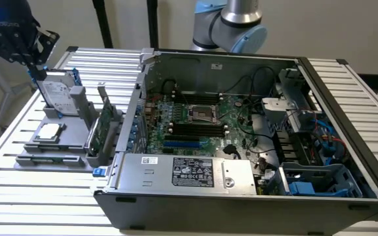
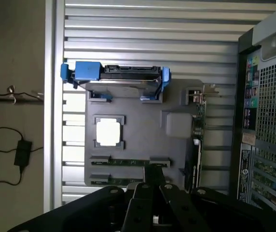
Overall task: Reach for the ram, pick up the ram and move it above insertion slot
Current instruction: 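Reach for the ram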
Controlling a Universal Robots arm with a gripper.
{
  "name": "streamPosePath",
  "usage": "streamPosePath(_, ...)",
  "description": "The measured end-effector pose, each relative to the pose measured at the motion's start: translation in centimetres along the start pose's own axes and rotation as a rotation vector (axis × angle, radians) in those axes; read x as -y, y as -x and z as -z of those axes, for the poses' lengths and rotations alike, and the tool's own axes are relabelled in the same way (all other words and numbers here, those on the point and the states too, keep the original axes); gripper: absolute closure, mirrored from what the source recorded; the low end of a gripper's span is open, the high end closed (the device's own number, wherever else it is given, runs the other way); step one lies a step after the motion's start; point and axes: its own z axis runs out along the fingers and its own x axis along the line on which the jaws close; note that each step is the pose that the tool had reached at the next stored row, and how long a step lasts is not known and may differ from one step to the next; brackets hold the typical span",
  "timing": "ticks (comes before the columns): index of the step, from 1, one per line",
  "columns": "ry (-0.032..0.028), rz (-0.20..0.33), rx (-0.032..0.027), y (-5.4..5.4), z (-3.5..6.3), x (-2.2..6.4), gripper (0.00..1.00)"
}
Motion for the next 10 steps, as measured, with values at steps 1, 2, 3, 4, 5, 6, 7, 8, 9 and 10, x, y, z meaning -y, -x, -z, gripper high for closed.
streamPosePath(1, 0.0, 0.0, 0.0, -0.1, 0.02, 0.36, 0.89)
streamPosePath(2, -0.0001, 0.0, -0.0001, -0.2, 0.03, 0.69, 0.89)
streamPosePath(3, 0.0, 0.001, -0.0001, -0.2, 0.04, 1.02, 0.89)
streamPosePath(4, 0.0, 0.002, -0.0001, -0.3, 0.04, 1.31, 0.89)
streamPosePath(5, 0.0, 0.003, -0.0002, -0.3, 0.05, 1.61, 0.89)
streamPosePath(6, 0.0, 0.004, -0.0002, -0.3, 0.04, 1.89, 0.89)
streamPosePath(7, -0.0001, 0.005, -0.0003, -0.3, 0.03, 2.1, 0.89)
streamPosePath(8, -0.0001, 0.007, -0.0004, -0.4, 0.02, 2.26, 0.89)
streamPosePath(9, -0.0001, 0.008, -0.0004, -0.4, 0.0, 2.46, 0.89)
streamPosePath(10, 0.0, 0.009, -0.0004, -0.4, -0.03, 2.72, 0.89)
